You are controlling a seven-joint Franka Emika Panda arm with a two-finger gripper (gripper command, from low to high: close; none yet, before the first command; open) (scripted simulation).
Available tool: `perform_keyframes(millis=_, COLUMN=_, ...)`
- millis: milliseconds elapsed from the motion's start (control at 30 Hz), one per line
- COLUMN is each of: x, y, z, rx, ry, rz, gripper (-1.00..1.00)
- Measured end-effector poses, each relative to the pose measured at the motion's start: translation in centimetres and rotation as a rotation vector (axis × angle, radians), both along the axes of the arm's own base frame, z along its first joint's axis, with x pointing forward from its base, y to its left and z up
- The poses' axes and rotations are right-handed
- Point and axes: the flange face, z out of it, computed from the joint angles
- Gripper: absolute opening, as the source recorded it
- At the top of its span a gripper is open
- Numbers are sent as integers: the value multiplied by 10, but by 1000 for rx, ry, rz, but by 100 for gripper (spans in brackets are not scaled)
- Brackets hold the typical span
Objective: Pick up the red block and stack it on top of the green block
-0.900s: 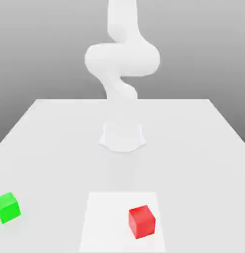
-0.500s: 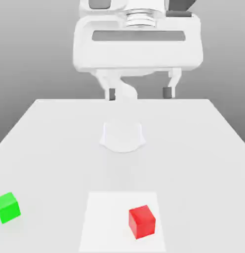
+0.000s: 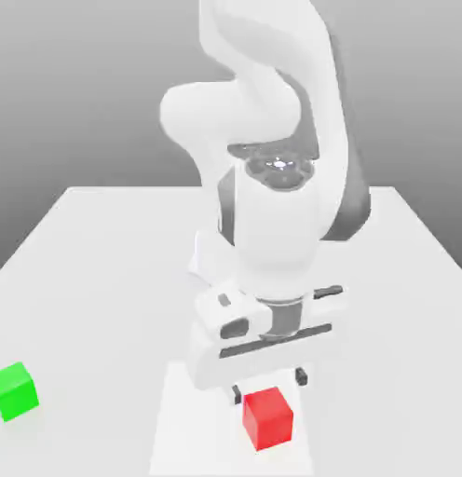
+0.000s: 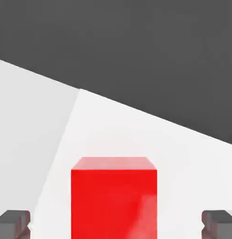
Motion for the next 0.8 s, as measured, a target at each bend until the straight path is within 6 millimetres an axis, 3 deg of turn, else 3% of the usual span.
perform_keyframes(millis=33, x=-1, y=0, z=-11, rx=0, ry=0, rz=0, gripper=-100)
perform_keyframes(millis=267, x=-1, y=0, z=-13, rx=0, ry=1, rz=0, gripper=-100)
perform_keyframes(millis=433, x=-1, y=0, z=37, rx=0, ry=1, rz=0, gripper=-100)
perform_keyframes(millis=467, x=3, y=-16, z=43, rx=-1, ry=2, rz=-56, gripper=-100)
perform_keyframes(millis=633, x=9, y=-138, z=59, rx=0, ry=5, rz=-463, gripper=-100)
perform_keyframes(millis=800, x=-21, y=-262, z=73, rx=1, ry=4, rz=-879, gripper=-100)
